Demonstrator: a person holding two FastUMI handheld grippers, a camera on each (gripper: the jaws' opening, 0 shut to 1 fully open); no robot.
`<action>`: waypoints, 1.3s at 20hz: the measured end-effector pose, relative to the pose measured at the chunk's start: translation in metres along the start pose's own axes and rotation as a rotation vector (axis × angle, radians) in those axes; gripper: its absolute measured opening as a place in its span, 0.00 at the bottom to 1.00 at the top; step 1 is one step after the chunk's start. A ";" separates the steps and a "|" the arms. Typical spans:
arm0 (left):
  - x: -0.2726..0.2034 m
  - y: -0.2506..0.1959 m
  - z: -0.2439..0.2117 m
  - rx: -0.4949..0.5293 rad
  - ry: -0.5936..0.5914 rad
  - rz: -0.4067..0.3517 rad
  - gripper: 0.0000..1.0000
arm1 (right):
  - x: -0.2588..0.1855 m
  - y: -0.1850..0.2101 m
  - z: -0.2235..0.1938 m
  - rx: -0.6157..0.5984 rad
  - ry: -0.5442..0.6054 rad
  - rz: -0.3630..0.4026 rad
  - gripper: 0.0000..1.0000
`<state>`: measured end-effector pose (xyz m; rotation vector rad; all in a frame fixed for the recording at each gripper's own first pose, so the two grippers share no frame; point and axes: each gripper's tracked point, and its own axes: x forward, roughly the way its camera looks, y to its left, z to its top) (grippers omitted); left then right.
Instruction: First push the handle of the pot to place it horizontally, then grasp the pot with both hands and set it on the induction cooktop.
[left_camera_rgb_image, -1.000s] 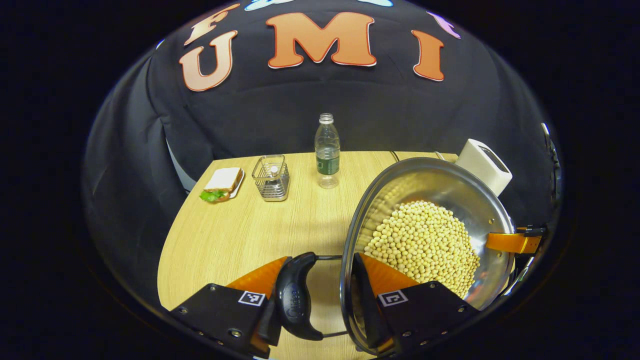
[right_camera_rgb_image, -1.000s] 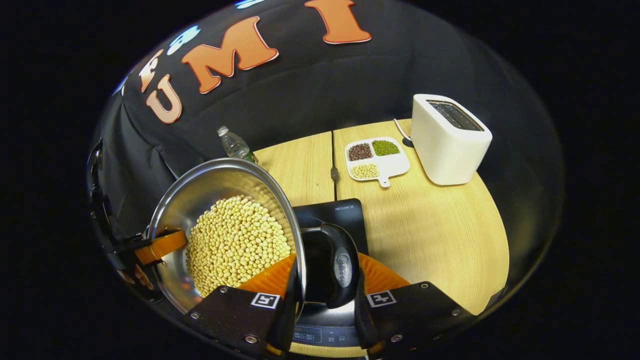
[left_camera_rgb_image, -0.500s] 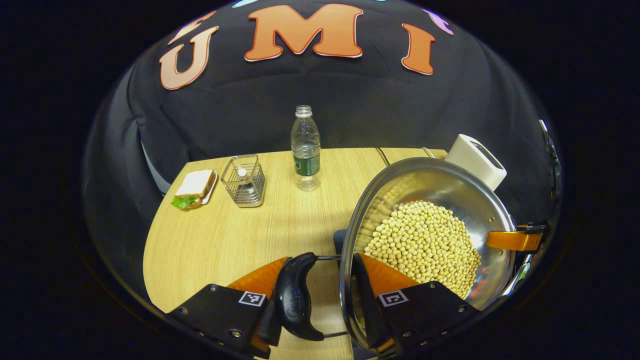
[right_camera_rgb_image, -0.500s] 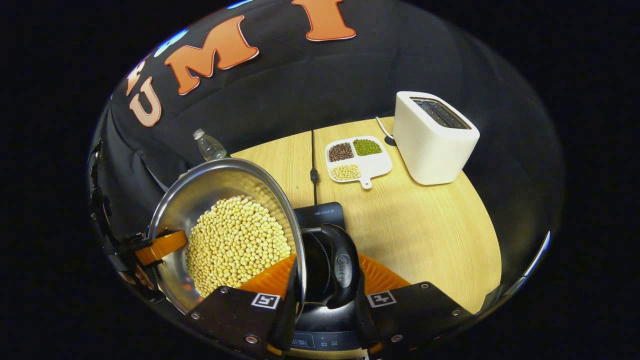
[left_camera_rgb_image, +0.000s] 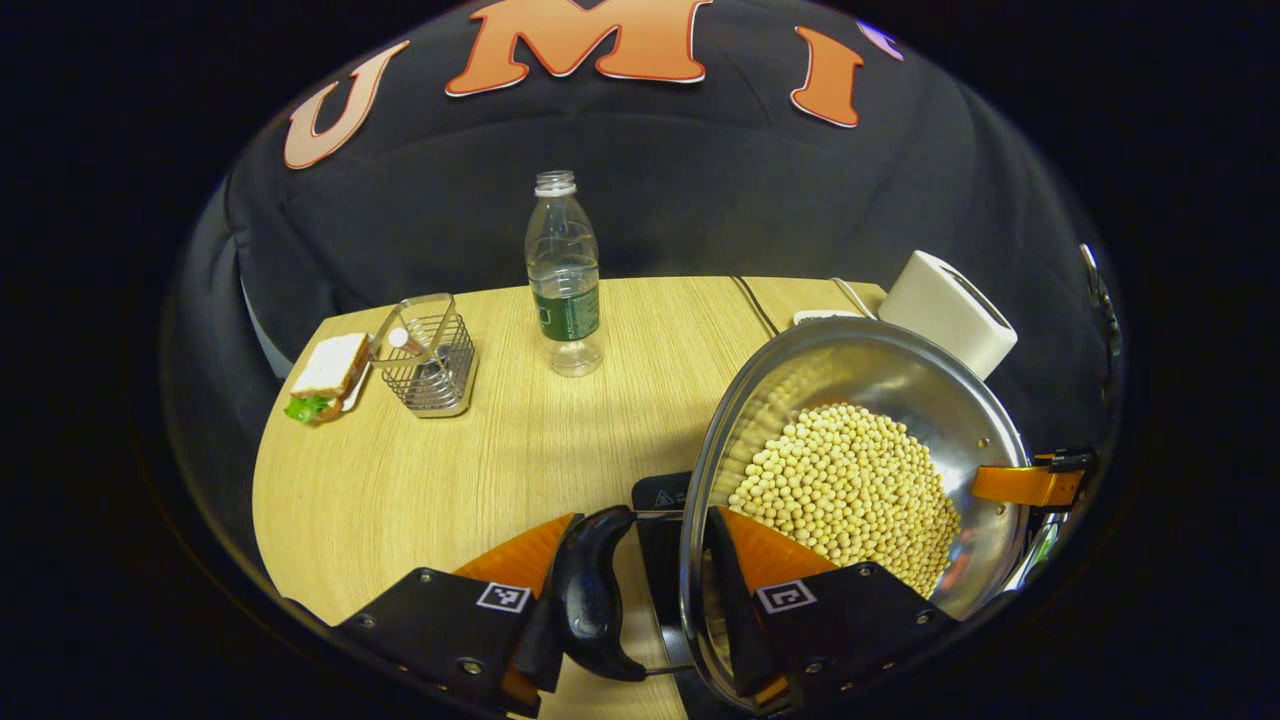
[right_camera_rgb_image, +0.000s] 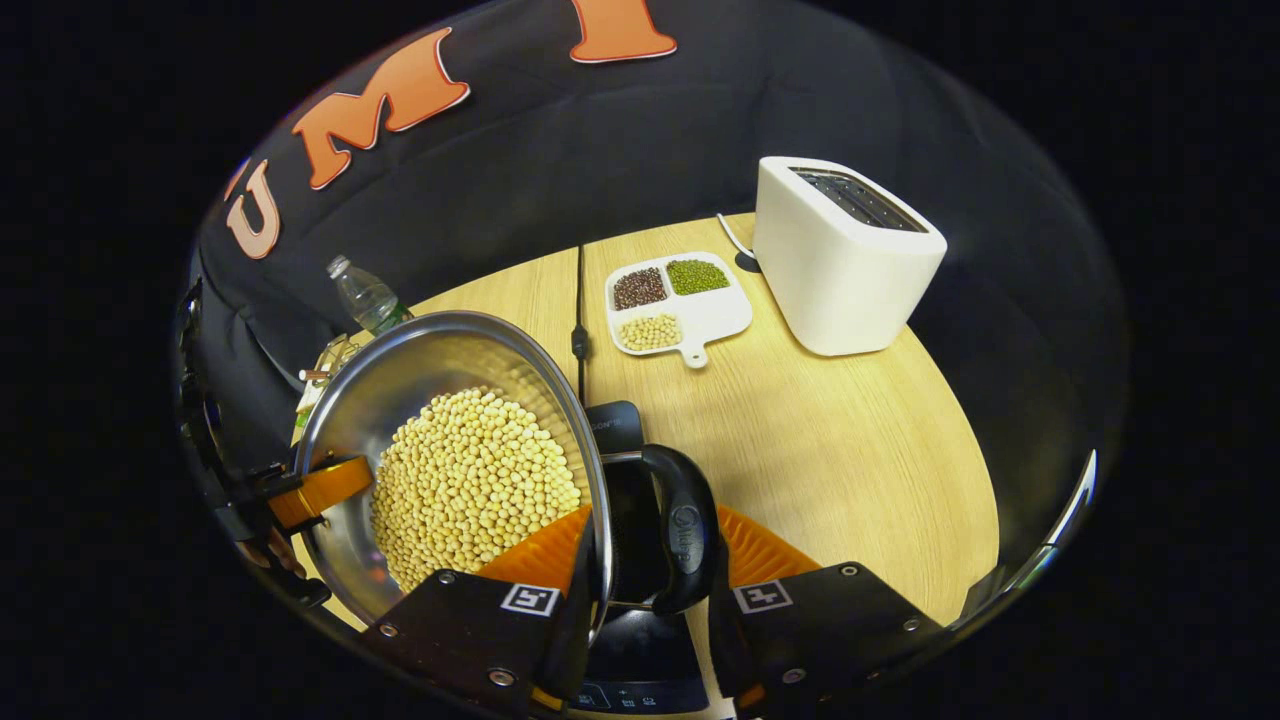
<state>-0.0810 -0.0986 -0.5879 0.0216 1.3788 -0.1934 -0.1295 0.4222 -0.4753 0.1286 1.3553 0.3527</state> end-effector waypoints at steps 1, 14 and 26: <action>0.004 0.000 0.001 -0.001 0.002 -0.002 0.66 | 0.000 0.000 0.000 -0.002 0.004 -0.001 0.49; 0.030 0.004 -0.018 -0.026 0.075 -0.015 0.67 | 0.007 0.002 0.008 -0.020 0.026 0.007 0.52; -0.040 0.026 0.028 0.107 -0.071 0.131 0.93 | -0.124 -0.043 0.075 -0.052 -0.239 -0.033 0.78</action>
